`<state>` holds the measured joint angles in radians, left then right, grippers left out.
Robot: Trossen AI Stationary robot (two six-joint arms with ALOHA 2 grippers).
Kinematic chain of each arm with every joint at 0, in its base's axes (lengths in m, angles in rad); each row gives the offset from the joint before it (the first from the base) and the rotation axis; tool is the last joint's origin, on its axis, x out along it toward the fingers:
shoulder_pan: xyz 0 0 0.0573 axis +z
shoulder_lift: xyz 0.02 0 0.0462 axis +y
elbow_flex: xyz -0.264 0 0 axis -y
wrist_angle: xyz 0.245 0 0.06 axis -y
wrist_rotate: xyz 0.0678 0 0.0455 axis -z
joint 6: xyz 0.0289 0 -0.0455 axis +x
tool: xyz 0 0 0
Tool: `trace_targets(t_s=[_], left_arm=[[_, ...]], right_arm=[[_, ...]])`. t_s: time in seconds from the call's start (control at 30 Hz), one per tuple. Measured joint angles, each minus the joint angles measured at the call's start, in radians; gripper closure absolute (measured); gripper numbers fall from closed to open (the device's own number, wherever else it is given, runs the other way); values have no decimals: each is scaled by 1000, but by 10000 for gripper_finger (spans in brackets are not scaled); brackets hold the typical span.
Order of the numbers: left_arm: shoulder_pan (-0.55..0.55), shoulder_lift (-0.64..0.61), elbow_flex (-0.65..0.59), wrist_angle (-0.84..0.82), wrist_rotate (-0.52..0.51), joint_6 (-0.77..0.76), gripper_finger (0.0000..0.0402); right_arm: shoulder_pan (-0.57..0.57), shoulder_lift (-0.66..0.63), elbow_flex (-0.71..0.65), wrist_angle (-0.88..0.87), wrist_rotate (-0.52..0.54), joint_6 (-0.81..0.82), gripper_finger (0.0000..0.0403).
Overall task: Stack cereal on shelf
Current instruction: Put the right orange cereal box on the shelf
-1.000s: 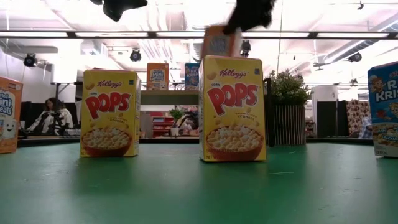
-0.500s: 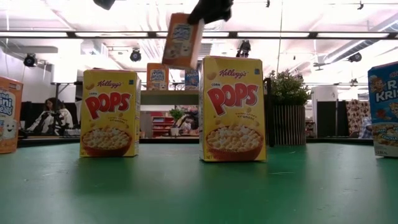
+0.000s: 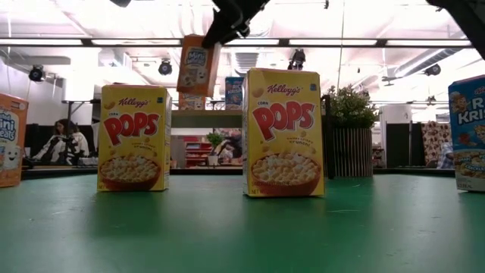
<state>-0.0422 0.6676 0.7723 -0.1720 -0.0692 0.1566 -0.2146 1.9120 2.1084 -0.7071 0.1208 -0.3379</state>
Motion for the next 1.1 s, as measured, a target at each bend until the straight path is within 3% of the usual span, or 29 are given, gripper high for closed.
trace_targets(t_s=[0.47, 0.8, 1.1], left_arm=[[0, -2, 0, -4, 0, 22, 193], [0, 0, 0, -4, 0, 45, 193], [0, 1, 0, -6, 0, 45, 193]], right_arm=[[-78, 102, 72, 9, -50, -49, 234], [-98, 102, 69, 33, -50, -4, 177], [-94, 91, 93, 28, -49, 6, 172]])
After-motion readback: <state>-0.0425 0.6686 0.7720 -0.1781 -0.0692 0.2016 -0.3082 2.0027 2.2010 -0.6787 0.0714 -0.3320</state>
